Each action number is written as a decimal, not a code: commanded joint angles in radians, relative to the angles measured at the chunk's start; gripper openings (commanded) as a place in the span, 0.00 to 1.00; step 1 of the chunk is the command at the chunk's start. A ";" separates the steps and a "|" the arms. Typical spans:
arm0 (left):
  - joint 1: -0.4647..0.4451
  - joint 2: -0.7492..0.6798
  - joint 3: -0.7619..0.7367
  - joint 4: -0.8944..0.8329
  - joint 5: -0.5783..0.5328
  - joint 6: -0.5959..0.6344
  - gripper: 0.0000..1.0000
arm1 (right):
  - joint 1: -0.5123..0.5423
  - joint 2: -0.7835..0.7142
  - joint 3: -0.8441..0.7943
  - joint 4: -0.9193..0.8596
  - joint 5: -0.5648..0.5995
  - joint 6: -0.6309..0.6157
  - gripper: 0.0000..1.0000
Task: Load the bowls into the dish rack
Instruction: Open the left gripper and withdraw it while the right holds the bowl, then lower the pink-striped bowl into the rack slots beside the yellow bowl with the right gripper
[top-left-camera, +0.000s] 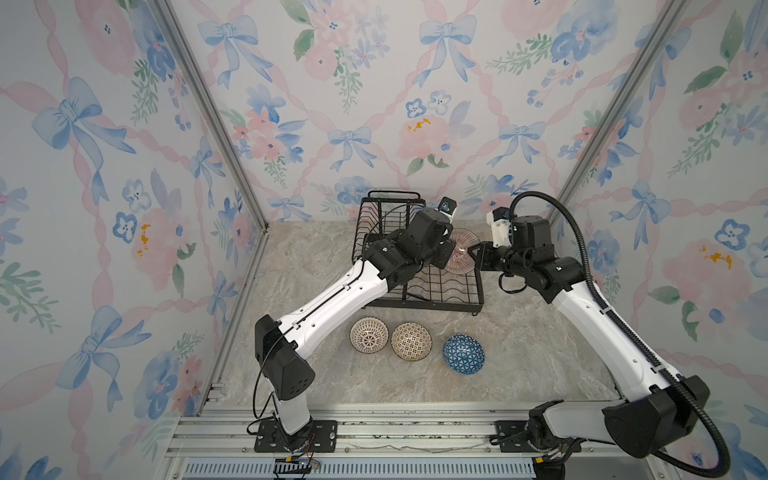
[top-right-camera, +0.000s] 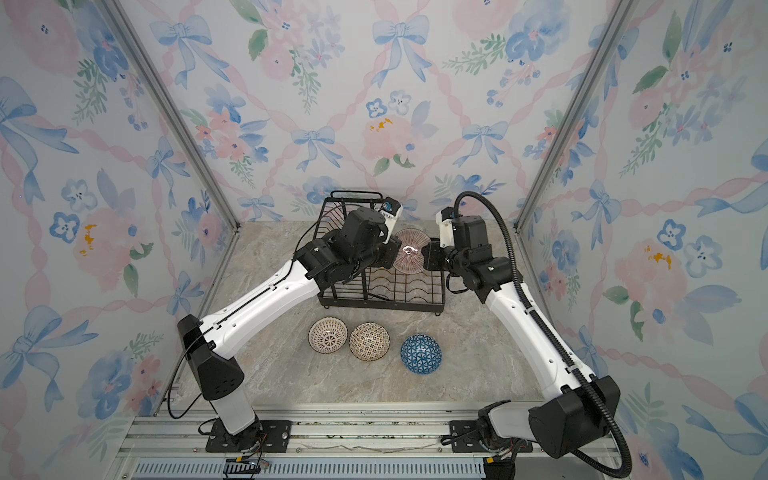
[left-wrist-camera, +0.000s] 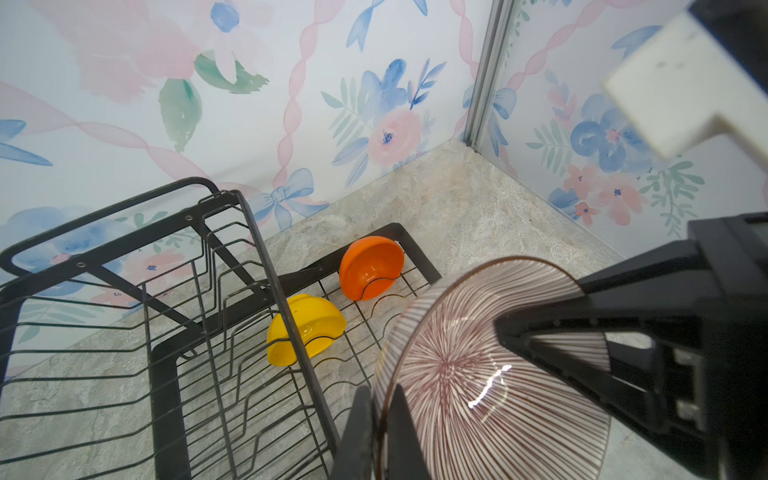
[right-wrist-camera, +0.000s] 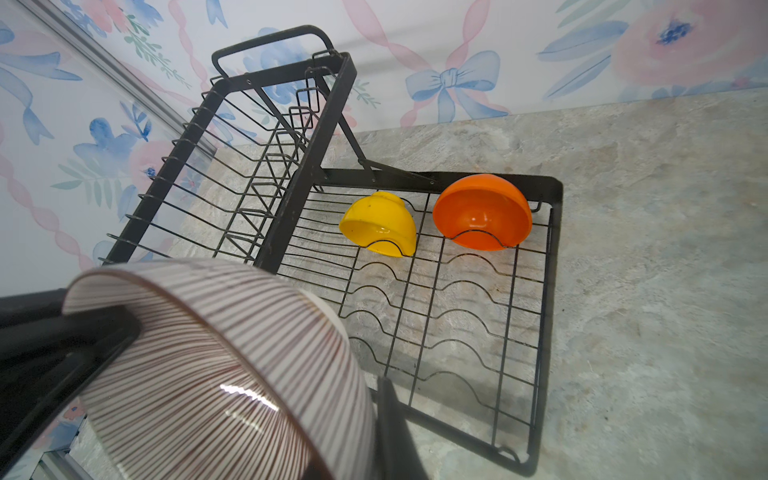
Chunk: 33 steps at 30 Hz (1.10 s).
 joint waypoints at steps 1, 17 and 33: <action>0.012 -0.071 -0.021 0.031 0.018 0.032 0.38 | 0.008 -0.018 -0.013 0.010 0.033 -0.033 0.00; 0.207 -0.445 -0.420 0.030 0.041 -0.057 0.98 | 0.011 -0.021 -0.145 0.122 0.199 -0.286 0.00; 0.343 -0.678 -0.769 0.027 0.107 -0.168 0.98 | 0.048 0.053 -0.302 0.444 0.388 -0.685 0.00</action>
